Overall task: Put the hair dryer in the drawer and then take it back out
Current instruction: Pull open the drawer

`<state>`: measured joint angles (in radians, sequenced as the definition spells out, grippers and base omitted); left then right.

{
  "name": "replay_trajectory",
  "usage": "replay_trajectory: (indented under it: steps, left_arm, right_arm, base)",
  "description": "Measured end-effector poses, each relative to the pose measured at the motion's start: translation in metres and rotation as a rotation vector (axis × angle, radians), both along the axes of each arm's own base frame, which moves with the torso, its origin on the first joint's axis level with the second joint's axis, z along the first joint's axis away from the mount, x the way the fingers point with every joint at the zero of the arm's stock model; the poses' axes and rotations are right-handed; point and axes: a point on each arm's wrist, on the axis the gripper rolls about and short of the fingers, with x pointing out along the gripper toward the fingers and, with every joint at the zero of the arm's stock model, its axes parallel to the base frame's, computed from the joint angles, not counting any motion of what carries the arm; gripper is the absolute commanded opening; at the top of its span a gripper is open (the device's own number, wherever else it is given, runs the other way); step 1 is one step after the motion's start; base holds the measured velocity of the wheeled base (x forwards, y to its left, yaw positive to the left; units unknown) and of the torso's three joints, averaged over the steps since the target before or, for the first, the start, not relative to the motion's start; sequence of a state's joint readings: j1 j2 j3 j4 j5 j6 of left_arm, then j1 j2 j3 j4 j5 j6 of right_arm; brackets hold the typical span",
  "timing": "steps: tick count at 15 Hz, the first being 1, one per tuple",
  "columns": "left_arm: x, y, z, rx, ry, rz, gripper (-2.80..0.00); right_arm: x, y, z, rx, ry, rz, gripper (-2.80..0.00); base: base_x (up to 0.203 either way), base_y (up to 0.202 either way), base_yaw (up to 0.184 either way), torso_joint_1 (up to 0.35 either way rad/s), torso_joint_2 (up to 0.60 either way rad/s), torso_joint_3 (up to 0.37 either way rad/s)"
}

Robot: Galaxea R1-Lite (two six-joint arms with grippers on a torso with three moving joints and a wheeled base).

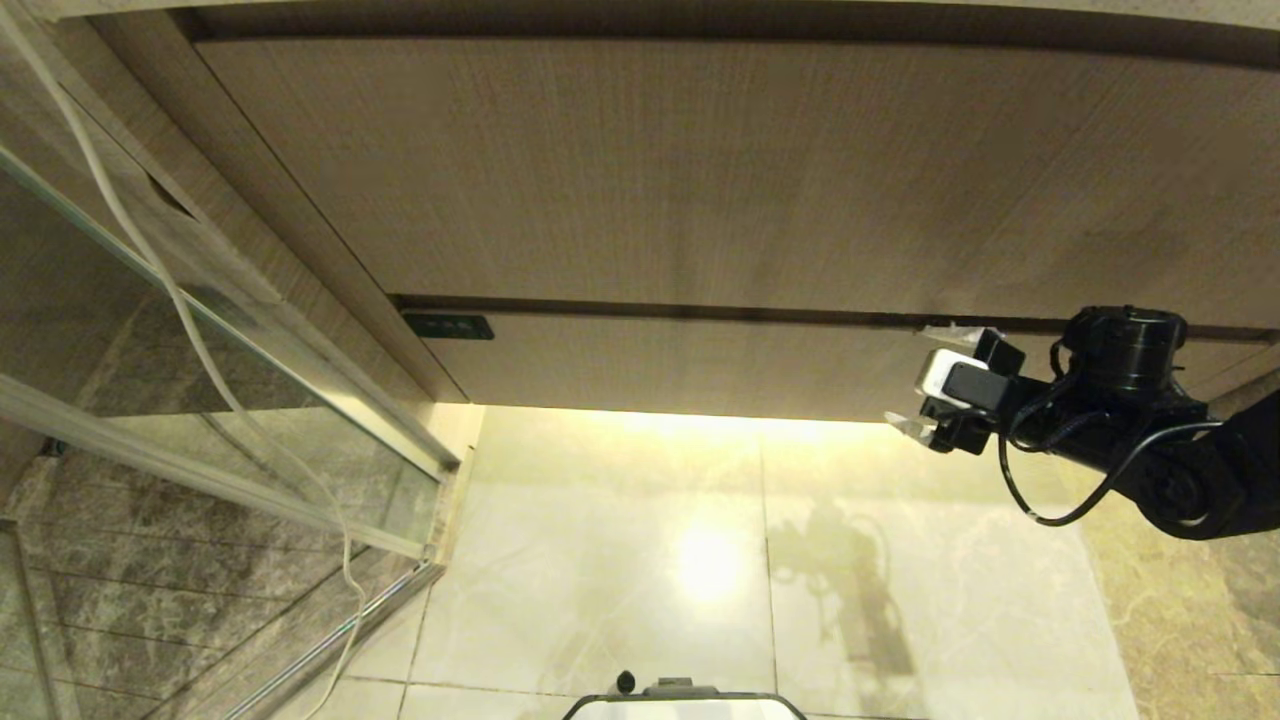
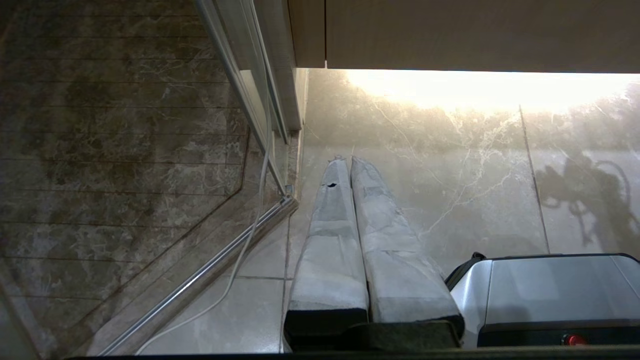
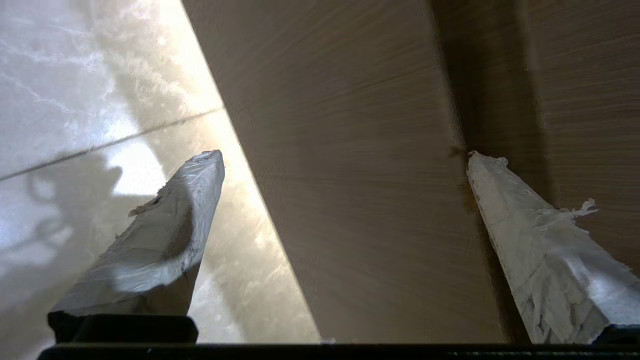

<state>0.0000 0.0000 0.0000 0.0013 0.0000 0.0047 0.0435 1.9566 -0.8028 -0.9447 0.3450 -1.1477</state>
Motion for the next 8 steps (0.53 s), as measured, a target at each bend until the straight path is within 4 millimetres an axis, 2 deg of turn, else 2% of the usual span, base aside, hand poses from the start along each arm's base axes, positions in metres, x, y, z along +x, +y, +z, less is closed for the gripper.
replay_trajectory:
  steps: [8]
  left_arm:
    - [0.0000,0.0000,0.0000,0.000,0.000,0.000,-2.80]
  right_arm:
    - [0.0053,0.0000,0.0030,0.018,-0.093,0.085,0.00]
  base:
    - [0.000,0.000,0.000,0.000,0.00,0.000]
